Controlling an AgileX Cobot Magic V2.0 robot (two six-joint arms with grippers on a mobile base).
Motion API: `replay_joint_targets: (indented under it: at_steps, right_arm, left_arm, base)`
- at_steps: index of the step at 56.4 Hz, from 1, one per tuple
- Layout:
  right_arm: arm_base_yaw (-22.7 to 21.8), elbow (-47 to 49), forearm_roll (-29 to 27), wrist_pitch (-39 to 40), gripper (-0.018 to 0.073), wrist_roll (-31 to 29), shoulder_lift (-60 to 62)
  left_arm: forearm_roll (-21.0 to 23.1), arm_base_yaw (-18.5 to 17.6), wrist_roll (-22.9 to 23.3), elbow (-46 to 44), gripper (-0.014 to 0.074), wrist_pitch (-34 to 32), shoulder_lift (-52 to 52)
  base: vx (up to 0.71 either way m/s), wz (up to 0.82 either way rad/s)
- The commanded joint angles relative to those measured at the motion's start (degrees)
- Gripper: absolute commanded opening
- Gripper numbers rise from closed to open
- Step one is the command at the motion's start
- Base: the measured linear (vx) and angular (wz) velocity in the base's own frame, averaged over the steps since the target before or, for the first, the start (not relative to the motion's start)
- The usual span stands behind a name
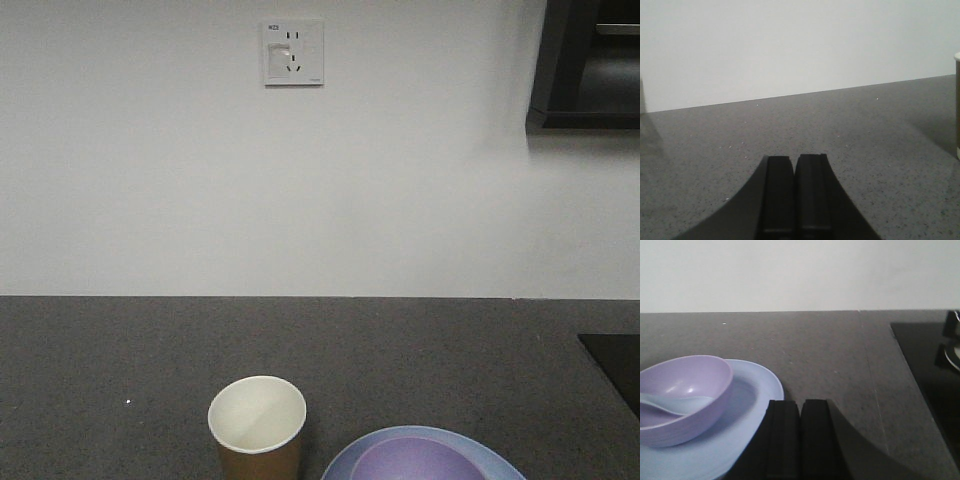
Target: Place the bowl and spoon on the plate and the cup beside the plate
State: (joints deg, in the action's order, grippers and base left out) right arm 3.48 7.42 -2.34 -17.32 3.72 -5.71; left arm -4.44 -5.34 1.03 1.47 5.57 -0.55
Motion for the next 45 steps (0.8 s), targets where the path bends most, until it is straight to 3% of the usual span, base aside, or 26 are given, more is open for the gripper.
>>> replay_joint_targets:
  at_steps: [1, 7, 45]
  right_arm:
    - [-2.7, -3.7, 2.3, 8.7, -0.0008, 5.4, 2.5]
    - [-3.4, -9.6, 2.3, 15.0, -0.0008, 5.5, 6.2]
    - [-3.4, -9.4, 4.0, 13.4, -0.0008, 5.4, 6.7]
  left_arm:
    - [0.0, 0.1, 0.1, -1.4, -0.0006, -4.3, -1.0]
    - [0.0, 0.1, 0.1, -1.4, -0.0006, -4.3, -1.0]
    - [0.0, 0.0, 0.1, -1.4, -0.0006, -4.3, -1.0]
  base:
    - [0.0, 0.0]
    - [0.0, 0.0]
    - [0.0, 0.0]
